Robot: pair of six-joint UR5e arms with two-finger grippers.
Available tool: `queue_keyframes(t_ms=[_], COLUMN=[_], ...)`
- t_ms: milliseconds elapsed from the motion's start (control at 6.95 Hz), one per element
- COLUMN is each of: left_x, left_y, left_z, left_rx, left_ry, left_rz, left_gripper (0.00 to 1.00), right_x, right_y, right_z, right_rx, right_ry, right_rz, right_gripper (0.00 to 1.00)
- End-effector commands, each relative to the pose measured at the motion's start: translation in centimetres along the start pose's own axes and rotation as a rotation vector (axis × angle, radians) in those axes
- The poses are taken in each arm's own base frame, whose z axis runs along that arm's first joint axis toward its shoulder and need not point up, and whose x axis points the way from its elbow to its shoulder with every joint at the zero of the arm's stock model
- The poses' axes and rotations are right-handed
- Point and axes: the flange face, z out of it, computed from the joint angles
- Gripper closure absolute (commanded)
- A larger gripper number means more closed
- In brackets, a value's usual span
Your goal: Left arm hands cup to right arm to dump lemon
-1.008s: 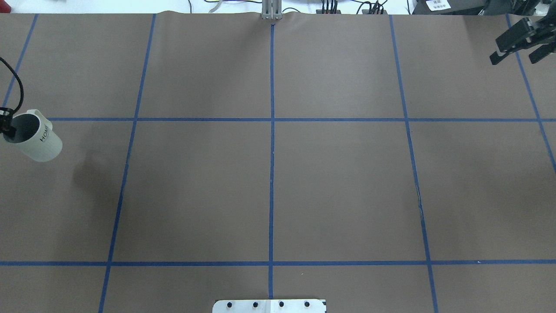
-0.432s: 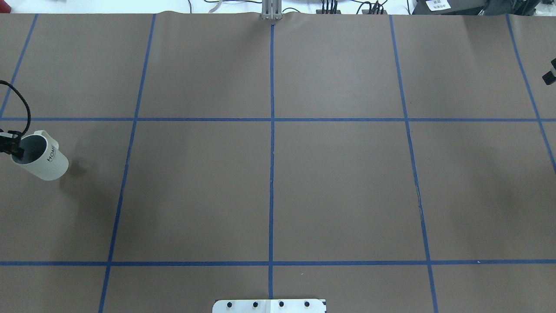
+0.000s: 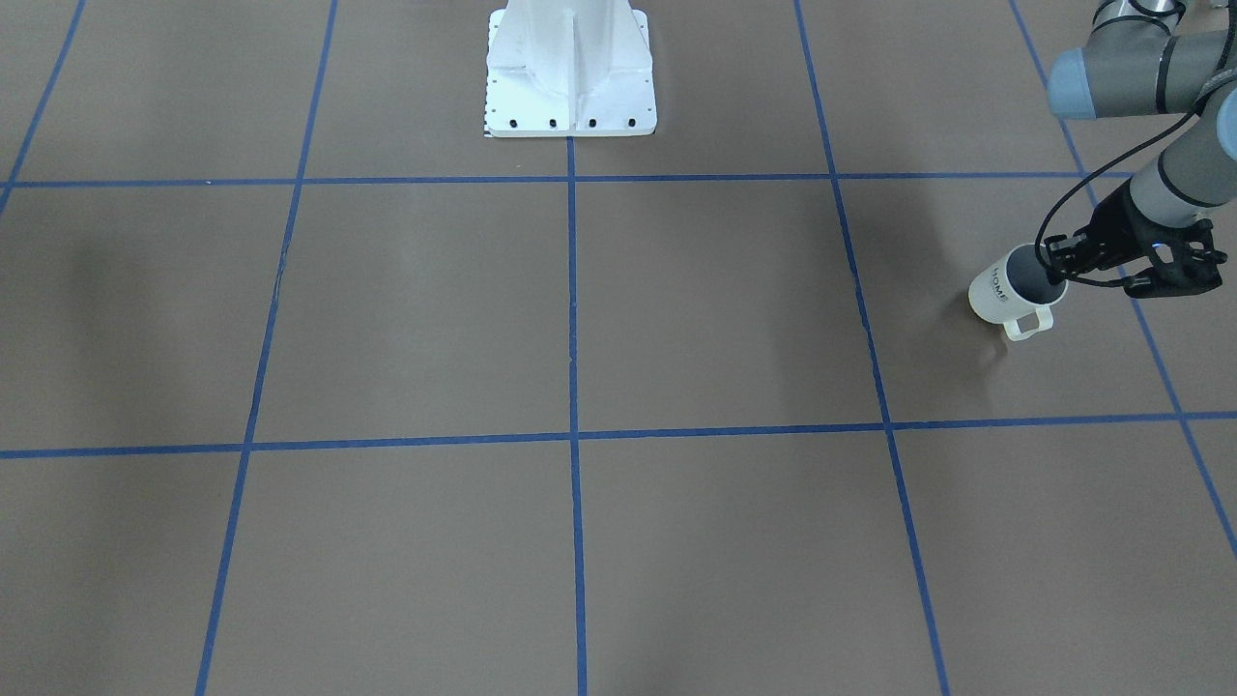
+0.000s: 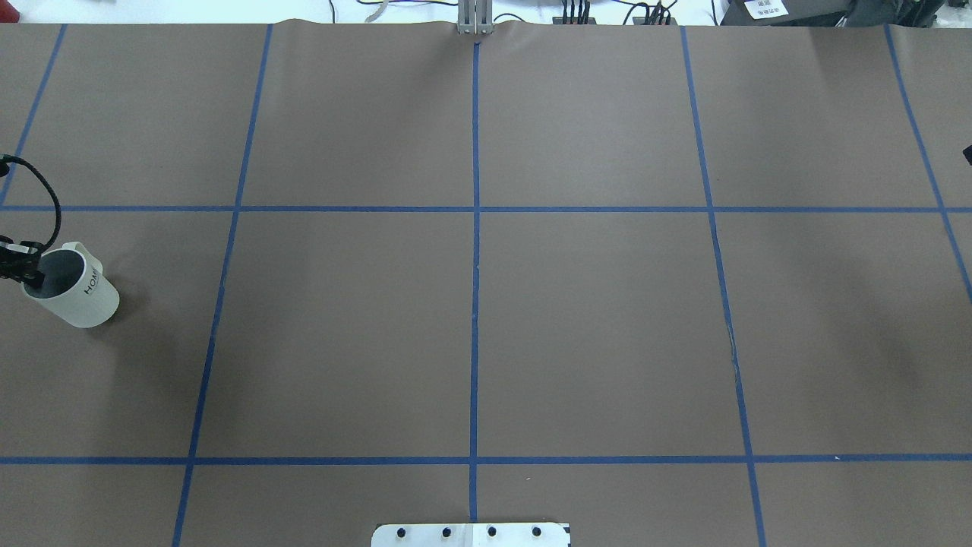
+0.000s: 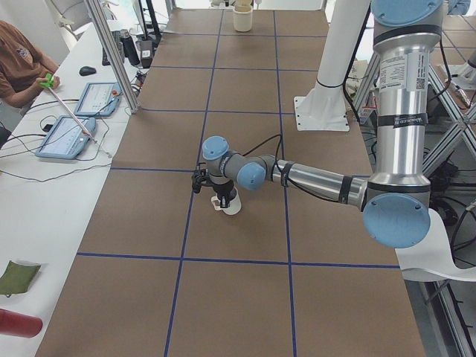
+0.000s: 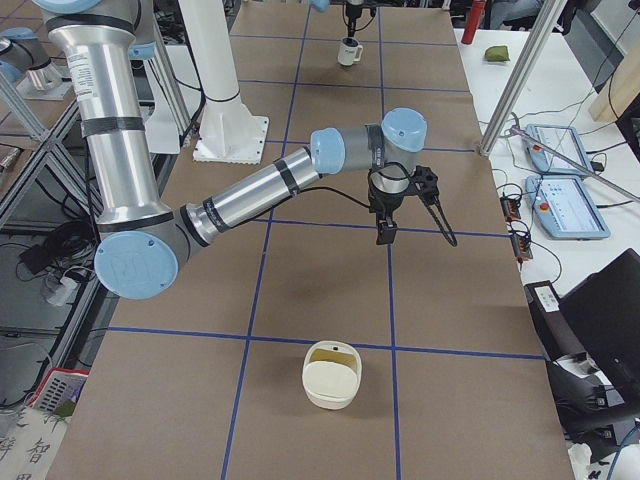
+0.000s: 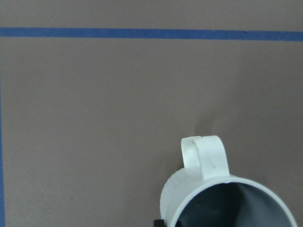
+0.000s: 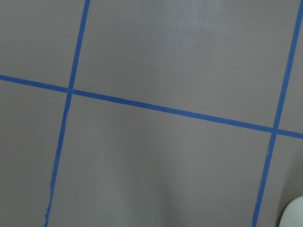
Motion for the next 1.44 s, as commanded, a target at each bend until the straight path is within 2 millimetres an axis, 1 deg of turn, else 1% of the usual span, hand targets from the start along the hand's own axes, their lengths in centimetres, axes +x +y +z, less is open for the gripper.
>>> queue_keyframes(t_ms=[0,288,432,576,720,864,1008,1152,1295], left_x=[-0.1,0.5,-1.1,-3.4,-4.7,-6.1,-8.2,-12.4,-17.3], left_y=[-0.1,-0.3,-1.5,-2.4,-4.6,-6.2,-8.3,-9.1,-9.2], left_z=[0.0,-1.6,-3.7,-5.1,-8.9,-12.0,-15.7,-16.6,-17.0], left_rx=[0.018,0.06,0.1,0.11,0.148,0.153,0.178,0.183,0.174], left_ry=[-0.008,0.009,0.005,-0.014,-0.031,-0.057,-0.104,-0.135,-0.136], left_rz=[0.011,0.046,0.058,0.112,0.118,0.164,0.229,0.236,0.264], left_gripper=[0.0,0.0,0.0,0.0,0.0,0.0,0.0,0.0,0.0], right_x=[0.4,0.5,0.5,1.2,3.0,4.8,6.8,8.3,10.6], right_y=[0.9,0.9,0.8,1.4,2.2,3.5,4.7,5.0,5.9], right_z=[0.1,0.4,0.2,0.5,0.3,0.7,1.0,1.1,1.7], right_rx=[0.002,-0.002,0.004,0.0,0.01,0.021,0.039,0.049,0.037], right_ry=[0.012,0.011,0.009,0.013,0.016,0.02,0.025,0.041,0.044], right_rz=[0.011,0.003,-0.005,0.005,0.031,0.017,0.03,0.04,0.038], right_gripper=[0.0,0.0,0.0,0.0,0.0,0.0,0.0,0.0,0.0])
